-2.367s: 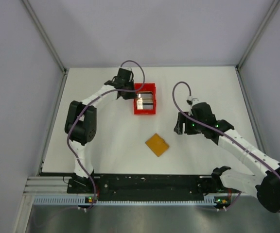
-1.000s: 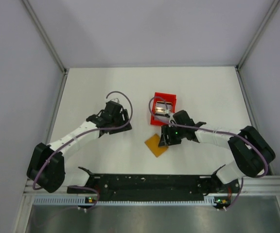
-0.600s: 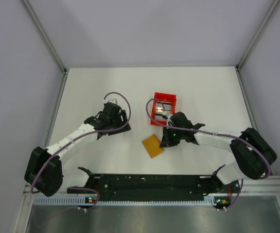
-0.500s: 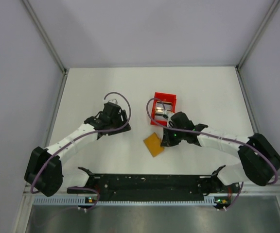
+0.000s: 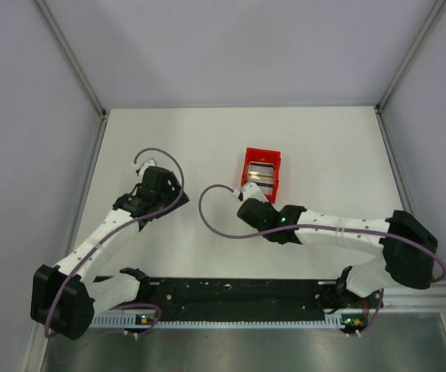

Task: Put the credit cards into the card holder
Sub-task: Open the card holder at the center of the board.

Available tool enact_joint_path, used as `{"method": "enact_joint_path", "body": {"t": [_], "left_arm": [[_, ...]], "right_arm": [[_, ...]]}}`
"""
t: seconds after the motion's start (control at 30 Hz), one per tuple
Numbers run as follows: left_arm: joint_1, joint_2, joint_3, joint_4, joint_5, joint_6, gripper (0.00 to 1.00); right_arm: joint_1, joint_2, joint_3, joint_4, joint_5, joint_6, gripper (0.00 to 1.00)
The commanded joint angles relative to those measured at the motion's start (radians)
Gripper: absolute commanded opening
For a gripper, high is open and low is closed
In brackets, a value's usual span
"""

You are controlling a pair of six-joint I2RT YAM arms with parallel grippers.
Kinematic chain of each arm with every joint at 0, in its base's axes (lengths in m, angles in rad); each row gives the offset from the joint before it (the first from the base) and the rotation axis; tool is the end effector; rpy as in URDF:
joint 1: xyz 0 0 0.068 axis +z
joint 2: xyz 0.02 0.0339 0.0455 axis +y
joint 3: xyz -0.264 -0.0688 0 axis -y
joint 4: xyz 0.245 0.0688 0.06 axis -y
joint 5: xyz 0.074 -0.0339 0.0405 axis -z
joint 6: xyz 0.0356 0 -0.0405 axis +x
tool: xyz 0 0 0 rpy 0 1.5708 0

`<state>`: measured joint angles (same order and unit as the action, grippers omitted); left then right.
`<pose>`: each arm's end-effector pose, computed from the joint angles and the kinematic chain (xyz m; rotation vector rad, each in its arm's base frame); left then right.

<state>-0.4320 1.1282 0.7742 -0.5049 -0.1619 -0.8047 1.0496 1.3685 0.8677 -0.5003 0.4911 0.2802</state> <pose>0.2102 -0.0906 0.2408 -0.5259 2.3911 -0.3656 0.1478 0.2236 0.2184 -0.7379 2.2922 -0.0398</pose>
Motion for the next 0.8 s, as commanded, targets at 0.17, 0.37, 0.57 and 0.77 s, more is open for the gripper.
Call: {"method": "enact_joint_path", "body": {"t": [0.17,0.37,0.57,0.77], "left_arm": [[0.202,-0.217,-0.138,-0.053,-0.013,-0.034,0.72],[0.237,-0.252,-0.135,-0.101,-0.042,-0.019,0.73],[0.253,-0.263,-0.144,-0.058,0.048,0.050,0.74],[0.219,-0.214,-0.147,0.138,0.346,0.176,0.94]], "right_arm": [[0.233,0.282,0.195,-0.119,0.233,0.016,0.00],[0.317,0.319,0.211,-0.092,0.051,0.080,0.01],[0.316,0.203,0.120,-0.066,-0.052,0.140,0.39],[0.202,-0.095,-0.036,-0.020,-0.213,0.273,0.54]]}}
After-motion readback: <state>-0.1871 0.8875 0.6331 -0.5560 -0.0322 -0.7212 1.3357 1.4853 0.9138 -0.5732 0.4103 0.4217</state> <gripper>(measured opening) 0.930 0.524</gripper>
